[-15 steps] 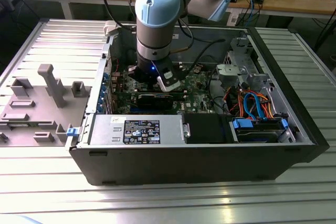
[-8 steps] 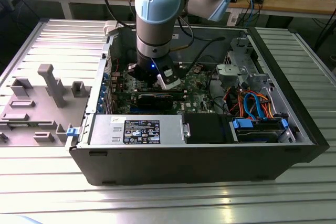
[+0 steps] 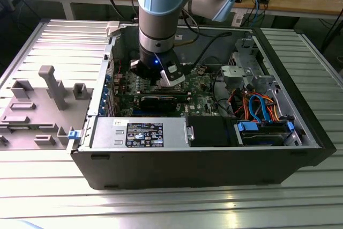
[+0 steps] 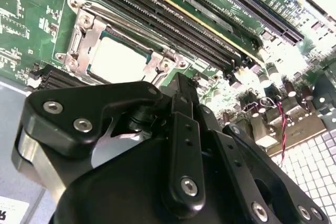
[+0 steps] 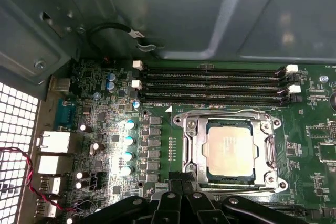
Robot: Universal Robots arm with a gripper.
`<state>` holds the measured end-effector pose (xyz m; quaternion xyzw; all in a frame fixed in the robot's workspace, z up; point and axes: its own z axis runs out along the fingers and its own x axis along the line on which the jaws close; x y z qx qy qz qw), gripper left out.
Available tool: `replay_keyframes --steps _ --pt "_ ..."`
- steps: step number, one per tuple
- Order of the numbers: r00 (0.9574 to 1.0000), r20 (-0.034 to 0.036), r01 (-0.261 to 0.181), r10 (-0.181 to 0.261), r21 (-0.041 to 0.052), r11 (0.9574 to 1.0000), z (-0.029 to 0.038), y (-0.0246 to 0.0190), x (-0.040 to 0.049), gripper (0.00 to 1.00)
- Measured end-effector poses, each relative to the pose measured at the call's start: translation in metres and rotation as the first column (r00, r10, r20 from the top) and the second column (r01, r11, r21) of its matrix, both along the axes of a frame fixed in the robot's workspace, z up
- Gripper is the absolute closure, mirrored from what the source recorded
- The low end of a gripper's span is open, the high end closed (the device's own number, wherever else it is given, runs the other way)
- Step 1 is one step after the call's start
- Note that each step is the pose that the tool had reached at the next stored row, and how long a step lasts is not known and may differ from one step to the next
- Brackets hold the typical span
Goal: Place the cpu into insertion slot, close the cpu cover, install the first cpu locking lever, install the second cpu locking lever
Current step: 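Install the second cpu locking lever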
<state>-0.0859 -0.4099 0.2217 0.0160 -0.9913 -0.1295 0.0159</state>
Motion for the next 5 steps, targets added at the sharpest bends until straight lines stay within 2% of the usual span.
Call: replay_keyframes --steps 5 --pt "1.0000 0.0000 0.000 0.000 0.0000 1.0000 0.0001 0.0000 0.0000 0.89"
